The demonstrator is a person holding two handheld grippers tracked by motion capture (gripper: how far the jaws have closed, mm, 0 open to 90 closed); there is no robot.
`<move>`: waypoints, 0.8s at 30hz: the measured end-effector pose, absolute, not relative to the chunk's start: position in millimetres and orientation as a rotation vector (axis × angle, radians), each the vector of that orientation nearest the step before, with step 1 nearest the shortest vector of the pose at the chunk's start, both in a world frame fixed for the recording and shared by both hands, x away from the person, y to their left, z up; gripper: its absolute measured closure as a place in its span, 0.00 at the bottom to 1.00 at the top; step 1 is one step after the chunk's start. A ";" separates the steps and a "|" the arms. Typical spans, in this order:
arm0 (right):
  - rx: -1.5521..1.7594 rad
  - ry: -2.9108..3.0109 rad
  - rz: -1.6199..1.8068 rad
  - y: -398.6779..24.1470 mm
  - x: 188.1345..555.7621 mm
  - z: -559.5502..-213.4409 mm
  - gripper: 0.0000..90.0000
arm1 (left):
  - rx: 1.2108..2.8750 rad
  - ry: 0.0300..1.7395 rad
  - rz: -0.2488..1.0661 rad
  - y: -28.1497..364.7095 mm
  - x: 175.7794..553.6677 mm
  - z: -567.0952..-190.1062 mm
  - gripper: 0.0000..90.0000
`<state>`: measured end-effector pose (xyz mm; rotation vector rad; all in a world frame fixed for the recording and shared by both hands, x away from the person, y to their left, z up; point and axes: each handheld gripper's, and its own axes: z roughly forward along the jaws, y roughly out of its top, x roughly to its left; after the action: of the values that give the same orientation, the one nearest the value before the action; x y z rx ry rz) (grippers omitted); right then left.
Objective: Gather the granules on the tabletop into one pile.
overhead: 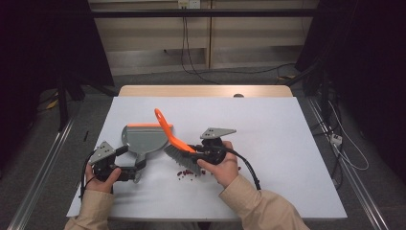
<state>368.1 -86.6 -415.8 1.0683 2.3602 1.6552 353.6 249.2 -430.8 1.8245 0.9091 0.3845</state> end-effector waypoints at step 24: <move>1.399 2.383 1.452 -89.0 369.8 -441.1 0.79 | 1.825 0.909 0.392 250.6 352.3 -430.3 0.06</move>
<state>369.8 -89.0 -441.1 1.3992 2.3826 1.4519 352.3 250.6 -430.3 1.8245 0.9088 0.3915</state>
